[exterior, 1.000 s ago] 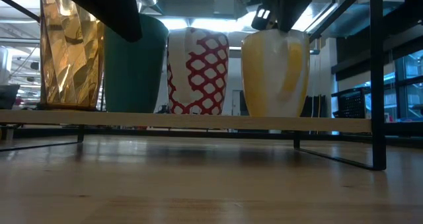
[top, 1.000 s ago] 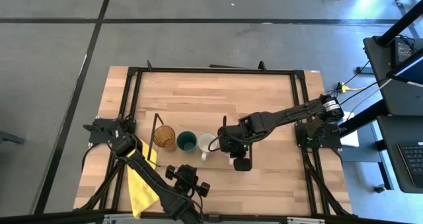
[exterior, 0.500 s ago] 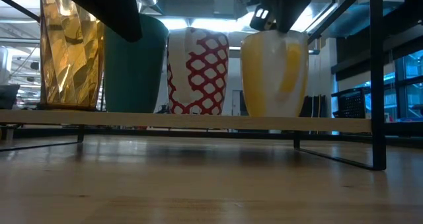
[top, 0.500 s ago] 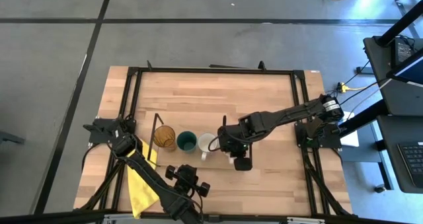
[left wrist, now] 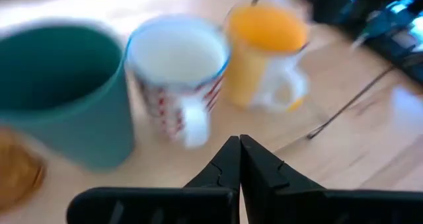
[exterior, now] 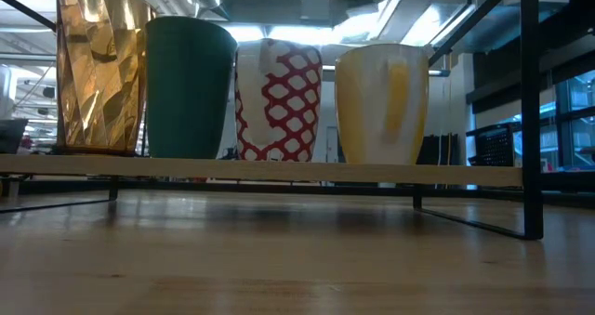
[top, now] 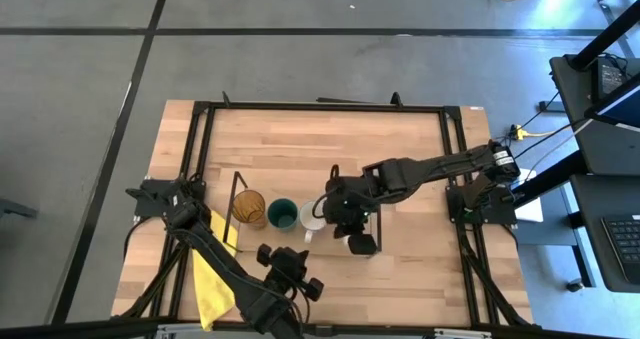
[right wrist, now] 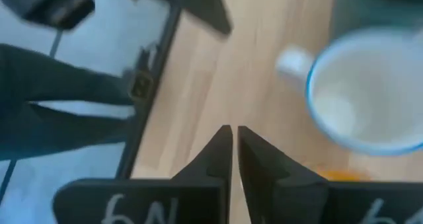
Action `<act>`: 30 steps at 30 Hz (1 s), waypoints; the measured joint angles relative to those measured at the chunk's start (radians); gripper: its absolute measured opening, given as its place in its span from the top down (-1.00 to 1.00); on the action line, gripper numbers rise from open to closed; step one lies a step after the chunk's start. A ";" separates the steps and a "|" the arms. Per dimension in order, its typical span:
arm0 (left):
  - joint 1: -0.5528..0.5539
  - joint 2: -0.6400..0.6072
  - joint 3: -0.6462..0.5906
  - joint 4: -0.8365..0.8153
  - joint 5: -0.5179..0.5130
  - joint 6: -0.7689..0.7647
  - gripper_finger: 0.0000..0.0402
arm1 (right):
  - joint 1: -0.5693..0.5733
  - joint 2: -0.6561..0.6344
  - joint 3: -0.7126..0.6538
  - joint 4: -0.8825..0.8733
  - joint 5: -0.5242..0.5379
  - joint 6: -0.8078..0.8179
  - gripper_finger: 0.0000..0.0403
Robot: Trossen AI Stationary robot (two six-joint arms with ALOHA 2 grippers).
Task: Stack small to large cups/mugs on shelf
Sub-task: Return to Home Position
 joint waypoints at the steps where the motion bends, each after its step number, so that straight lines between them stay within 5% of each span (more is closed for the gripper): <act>1: 0.001 -0.006 0.019 0.000 -0.023 0.024 1.00 | 0.000 0.000 0.027 -0.003 0.000 -0.006 0.87; 7: 0.021 -0.105 0.150 0.003 -0.266 0.238 1.00 | 0.000 0.000 0.282 -0.082 0.001 -0.116 0.84; 11: 0.059 -0.223 0.230 0.052 -0.302 0.593 1.00 | 0.000 -0.002 0.508 -0.205 0.061 -0.181 0.84; 14: 0.090 -0.337 0.211 0.269 -0.268 0.968 1.00 | 0.000 -0.003 0.667 -0.324 0.137 -0.114 0.84; 18: 0.148 -0.422 0.192 0.660 -0.029 1.537 1.00 | -0.001 -0.121 0.602 -0.279 0.144 -0.014 0.84; 22: 0.247 -0.437 0.186 0.928 0.385 1.903 1.00 | 0.013 -0.230 0.572 -0.317 0.158 -0.034 0.84; 26: 0.376 -0.442 0.186 0.957 0.644 1.941 1.00 | 0.022 -0.296 0.571 -0.379 0.264 0.078 0.84; 30: 0.474 -0.424 0.157 1.029 0.973 1.914 1.00 | 0.097 -0.335 0.564 -0.474 0.244 0.128 0.84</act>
